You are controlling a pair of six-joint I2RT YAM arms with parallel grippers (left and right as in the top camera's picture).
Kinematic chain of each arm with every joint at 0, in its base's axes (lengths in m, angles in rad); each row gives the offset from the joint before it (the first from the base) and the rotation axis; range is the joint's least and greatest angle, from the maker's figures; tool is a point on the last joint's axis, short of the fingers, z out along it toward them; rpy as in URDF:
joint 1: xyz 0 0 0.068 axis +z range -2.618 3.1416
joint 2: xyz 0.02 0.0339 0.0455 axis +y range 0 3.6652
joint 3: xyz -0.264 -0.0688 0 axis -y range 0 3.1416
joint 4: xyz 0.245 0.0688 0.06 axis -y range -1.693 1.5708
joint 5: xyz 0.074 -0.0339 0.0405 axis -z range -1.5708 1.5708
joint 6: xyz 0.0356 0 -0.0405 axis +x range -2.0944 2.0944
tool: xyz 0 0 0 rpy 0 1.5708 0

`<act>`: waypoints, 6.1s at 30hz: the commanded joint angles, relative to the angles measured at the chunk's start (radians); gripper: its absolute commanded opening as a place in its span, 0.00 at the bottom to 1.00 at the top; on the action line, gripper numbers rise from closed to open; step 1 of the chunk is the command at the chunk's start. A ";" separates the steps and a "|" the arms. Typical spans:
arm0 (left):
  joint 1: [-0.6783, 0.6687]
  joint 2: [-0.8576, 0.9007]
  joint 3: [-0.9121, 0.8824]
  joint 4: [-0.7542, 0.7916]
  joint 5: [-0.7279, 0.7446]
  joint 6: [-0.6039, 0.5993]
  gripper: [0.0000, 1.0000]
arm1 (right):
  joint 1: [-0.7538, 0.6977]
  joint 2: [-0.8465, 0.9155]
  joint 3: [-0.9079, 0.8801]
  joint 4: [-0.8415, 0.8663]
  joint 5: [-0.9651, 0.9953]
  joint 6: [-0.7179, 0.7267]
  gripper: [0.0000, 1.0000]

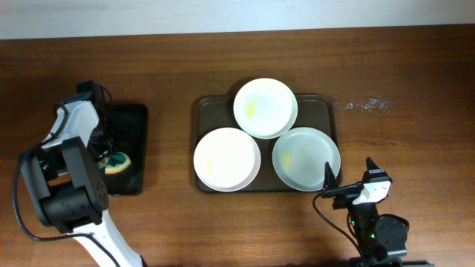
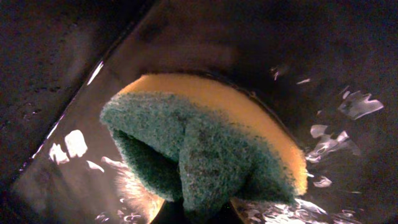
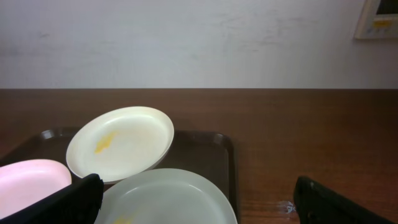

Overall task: Clean dirty plates on tray and stack at the side
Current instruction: 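Lower the left gripper and grasp the green-and-yellow sponge, then carry the sponge with the left gripper onto the stained white plate, then reach the right gripper to the pink plate's rim, then scrub the pink plate with the sponge in the left gripper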

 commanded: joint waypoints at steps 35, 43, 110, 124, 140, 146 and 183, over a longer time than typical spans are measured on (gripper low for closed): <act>0.016 0.040 0.479 -0.537 0.169 0.261 0.00 | 0.005 -0.006 -0.007 -0.003 0.005 0.000 0.98; -0.072 -0.103 1.040 -0.761 0.520 0.328 0.00 | 0.005 -0.006 -0.007 -0.003 0.005 0.000 0.98; -0.491 -0.519 0.169 -0.540 0.230 0.050 1.00 | 0.347 1.850 1.244 -0.695 -0.302 0.327 0.42; -0.491 -0.519 0.169 -0.540 0.230 0.050 1.00 | 0.406 1.933 1.234 -0.598 -0.180 0.285 0.42; -0.564 -0.473 -0.280 0.016 0.580 0.177 0.53 | 0.404 1.989 1.230 -0.600 -0.270 0.281 0.16; -0.643 -0.315 -0.349 0.280 0.623 0.166 0.66 | 0.404 1.989 1.231 -0.592 -0.270 0.281 0.17; -0.670 -0.232 -0.293 0.267 0.236 -0.040 0.00 | 0.404 1.990 1.230 -0.598 -0.224 0.281 0.05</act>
